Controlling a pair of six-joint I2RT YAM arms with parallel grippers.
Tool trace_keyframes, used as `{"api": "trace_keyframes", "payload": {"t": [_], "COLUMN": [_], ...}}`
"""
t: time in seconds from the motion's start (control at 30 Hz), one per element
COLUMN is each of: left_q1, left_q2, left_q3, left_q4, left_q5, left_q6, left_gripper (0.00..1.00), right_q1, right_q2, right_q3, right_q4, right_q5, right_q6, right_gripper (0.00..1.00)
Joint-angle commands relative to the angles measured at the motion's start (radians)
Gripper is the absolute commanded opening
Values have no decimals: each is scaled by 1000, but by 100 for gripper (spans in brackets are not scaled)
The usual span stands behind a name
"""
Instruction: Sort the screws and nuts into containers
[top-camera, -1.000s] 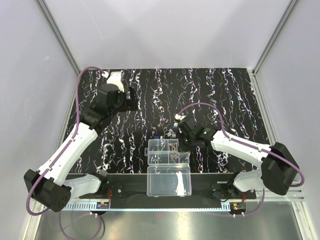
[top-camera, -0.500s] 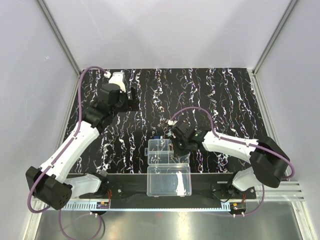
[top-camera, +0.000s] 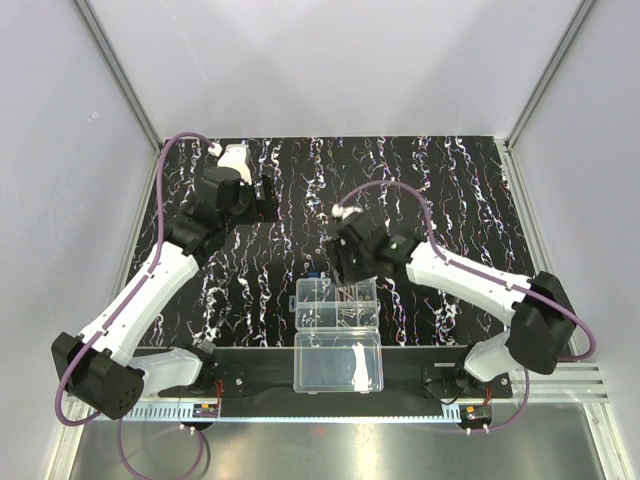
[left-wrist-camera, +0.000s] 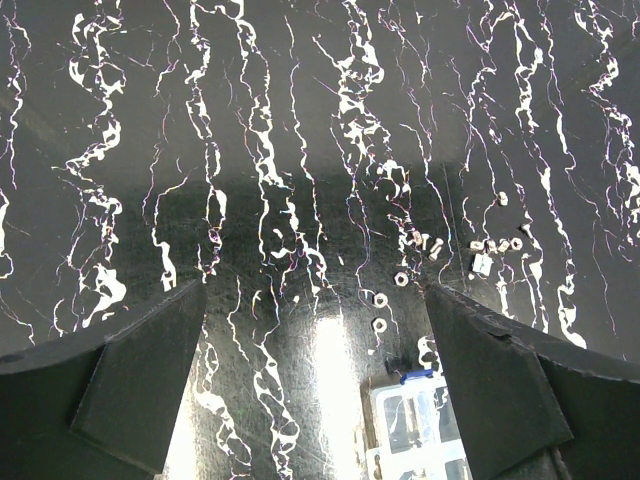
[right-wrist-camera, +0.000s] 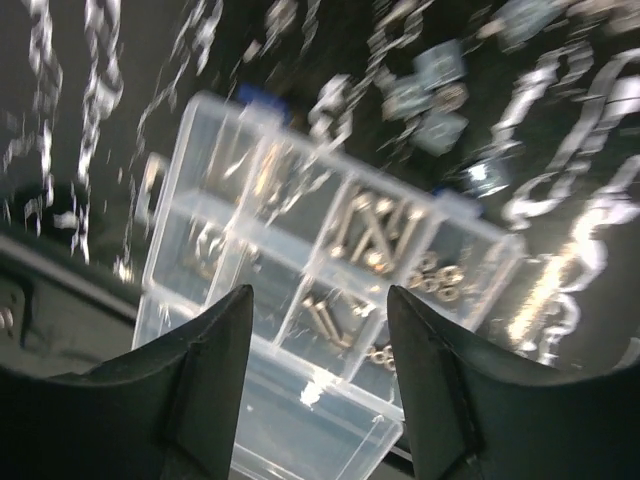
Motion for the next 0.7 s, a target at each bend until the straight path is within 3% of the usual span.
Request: {"api": "trace_keyframes", "payload": {"t": [0.0,0.07,0.17,0.3,0.47,0.67], "left_q1": [-3,-4,-3,-3,-3,-3], "left_q2": [0,0,3,11,17,17], "left_q3": [37,35,32,31,28,28], "left_q4": [18,20,23,26,29,29], "left_q5": [-12,-14,-28,-32,-35,-34], "left_q6": [4,6,9,10,12,13], "left_gripper": [99,99,99,99,99,99], "right_q1": [-108,-237,-311,-314,-349,-400], "right_q2": [27,43,105,222,356,403], "right_q3": [112,148,162,195,232,223], "right_q4": [-112,-119,-85,-42,7,82], "right_q5": [166,171,195,245,268,245], "right_q6": [30,91,122,73,2,-39], "right_gripper": [63,62,61,61,52,50]}}
